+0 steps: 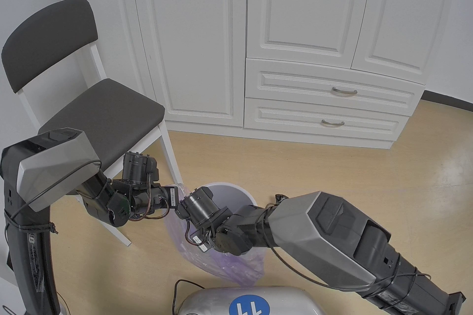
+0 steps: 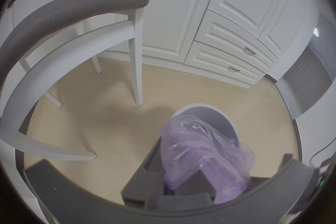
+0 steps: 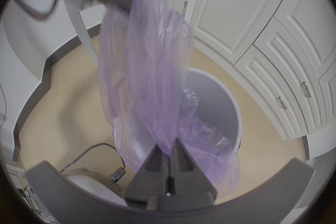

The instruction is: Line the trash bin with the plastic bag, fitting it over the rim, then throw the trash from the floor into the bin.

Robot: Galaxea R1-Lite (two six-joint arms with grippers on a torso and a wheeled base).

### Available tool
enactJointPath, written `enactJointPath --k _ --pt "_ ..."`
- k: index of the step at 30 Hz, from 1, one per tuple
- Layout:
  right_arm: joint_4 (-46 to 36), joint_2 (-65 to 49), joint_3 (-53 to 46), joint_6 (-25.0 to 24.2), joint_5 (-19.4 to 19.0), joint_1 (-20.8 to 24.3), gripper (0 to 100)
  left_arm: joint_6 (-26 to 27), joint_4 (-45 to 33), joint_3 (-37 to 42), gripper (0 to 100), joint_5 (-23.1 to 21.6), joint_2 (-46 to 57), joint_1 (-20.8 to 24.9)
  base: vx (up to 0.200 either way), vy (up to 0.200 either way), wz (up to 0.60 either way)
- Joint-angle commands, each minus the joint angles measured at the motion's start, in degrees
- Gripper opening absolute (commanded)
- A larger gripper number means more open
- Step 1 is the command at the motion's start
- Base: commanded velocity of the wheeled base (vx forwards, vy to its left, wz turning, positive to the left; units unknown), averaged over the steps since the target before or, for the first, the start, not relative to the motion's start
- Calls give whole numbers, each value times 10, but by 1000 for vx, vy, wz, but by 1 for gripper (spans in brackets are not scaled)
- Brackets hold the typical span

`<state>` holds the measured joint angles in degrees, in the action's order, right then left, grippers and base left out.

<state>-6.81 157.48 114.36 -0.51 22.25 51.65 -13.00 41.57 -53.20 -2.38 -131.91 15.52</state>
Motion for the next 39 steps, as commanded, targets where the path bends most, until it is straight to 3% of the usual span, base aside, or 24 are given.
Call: enactJointPath --k 1,13,20,29,30,33,38,39 --pt "-11 -53 -12 2 0 -16 0 0 -1 -15 0 1 -19 -15 0 0 0" --pt "-9 -26 2 16 0 -73 0 0 -1 -26 0 2 -45 -22 0 0 0" --pt "97 6 2 36 -4 -96 0 5 2 -23 0 2 -61 -25 0 0 0" --pt "159 15 2 36 -8 -98 0 6 0 -23 0 2 -82 -24 0 0 0" --pt "166 15 2 36 -8 -99 0 7 0 -22 100 2 -84 -25 0 0 0" --pt "180 16 2 36 -8 -99 0 13 0 -18 100 1 -84 -27 0 0 0" --pt "198 14 2 36 -15 -99 0 99 -1 29 100 -22 -64 -55 0 0 0" --pt "200 14 2 36 -19 -99 0 123 -2 48 100 -49 -50 -63 0 0 0"
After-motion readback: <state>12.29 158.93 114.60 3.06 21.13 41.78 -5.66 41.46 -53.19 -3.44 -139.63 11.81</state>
